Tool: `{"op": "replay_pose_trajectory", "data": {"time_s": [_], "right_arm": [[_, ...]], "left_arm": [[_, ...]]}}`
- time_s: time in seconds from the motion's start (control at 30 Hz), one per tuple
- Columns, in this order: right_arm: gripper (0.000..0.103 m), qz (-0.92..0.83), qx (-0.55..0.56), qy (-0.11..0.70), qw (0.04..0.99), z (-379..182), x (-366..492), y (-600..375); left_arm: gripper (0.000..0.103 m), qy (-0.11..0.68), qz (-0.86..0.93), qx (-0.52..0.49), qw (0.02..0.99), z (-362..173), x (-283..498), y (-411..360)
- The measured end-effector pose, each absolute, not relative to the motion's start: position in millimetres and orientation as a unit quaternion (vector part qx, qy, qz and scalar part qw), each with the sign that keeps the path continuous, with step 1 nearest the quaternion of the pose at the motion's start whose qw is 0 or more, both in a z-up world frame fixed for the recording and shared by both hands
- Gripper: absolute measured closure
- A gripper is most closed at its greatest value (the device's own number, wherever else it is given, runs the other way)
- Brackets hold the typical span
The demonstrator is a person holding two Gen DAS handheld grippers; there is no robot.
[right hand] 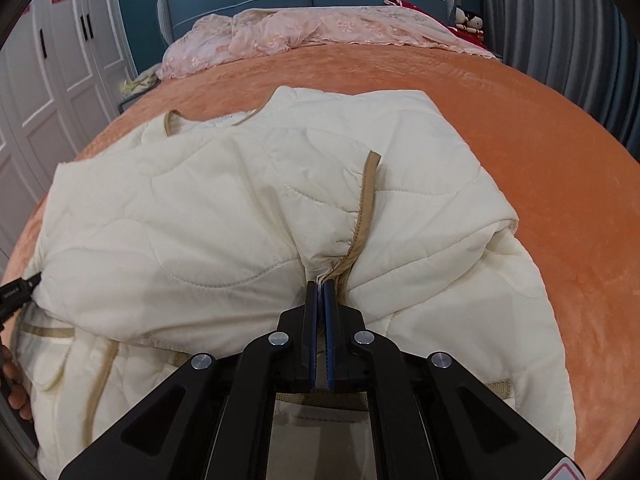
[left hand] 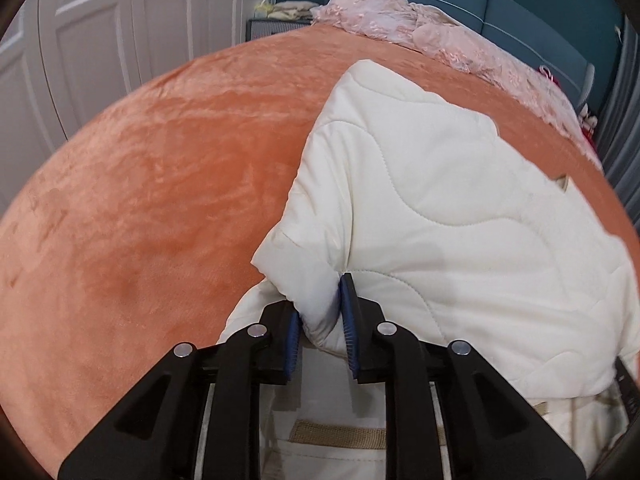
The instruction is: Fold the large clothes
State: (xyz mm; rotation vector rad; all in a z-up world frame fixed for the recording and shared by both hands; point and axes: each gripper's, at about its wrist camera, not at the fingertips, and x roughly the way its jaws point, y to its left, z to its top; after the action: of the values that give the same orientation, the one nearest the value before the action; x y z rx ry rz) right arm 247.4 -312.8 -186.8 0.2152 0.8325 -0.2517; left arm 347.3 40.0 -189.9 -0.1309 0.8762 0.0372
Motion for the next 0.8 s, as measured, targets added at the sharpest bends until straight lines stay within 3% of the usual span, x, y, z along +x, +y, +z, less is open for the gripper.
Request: {"op": "replay_pose_trajectory", "data": {"time_s": [0.2, 0.27, 0.3, 0.33, 0.47, 0.6, 0.8], "right_arm": [[0.097, -0.123, 0.098, 0.401, 0.902, -185.1, 246.4, -310.9], [0.091, -0.129, 0.111, 0.393, 0.904, -172.4, 237.4, -315.4], [0.085, -0.134, 0.118, 0.386, 0.905, -164.1, 231.3, -317.2], [0.085, -0.134, 0.124, 0.368, 0.912, -149.8, 220.6, -319.3], [0.085, -0.120, 0.109, 0.321, 0.933, -103.2, 219.4, -315.1], [0.085, -0.066, 0.123, 0.306, 0.942, -79.0, 269.8, -296.8], [0.085, 0.008, 0.096, 0.343, 0.934, -97.1, 364.4, -239.5]], "left_arm": [[0.080, 0.417, 0.031, -0.035, 0.908, -186.6, 345.6, 31.7], [0.070, 0.421, 0.024, -0.044, 0.906, -173.0, 343.0, 38.5], [0.060, 0.418, 0.016, -0.049, 0.907, -162.3, 340.3, 44.6], [0.059, 0.409, 0.004, -0.056, 0.911, -146.6, 336.9, 53.4], [0.058, 0.364, -0.006, -0.052, 0.930, -90.8, 342.9, 72.5], [0.058, 0.357, -0.037, -0.078, 0.930, -52.5, 396.3, 66.0], [0.058, 0.404, -0.060, -0.075, 0.910, -75.1, 482.2, 19.8]]}}
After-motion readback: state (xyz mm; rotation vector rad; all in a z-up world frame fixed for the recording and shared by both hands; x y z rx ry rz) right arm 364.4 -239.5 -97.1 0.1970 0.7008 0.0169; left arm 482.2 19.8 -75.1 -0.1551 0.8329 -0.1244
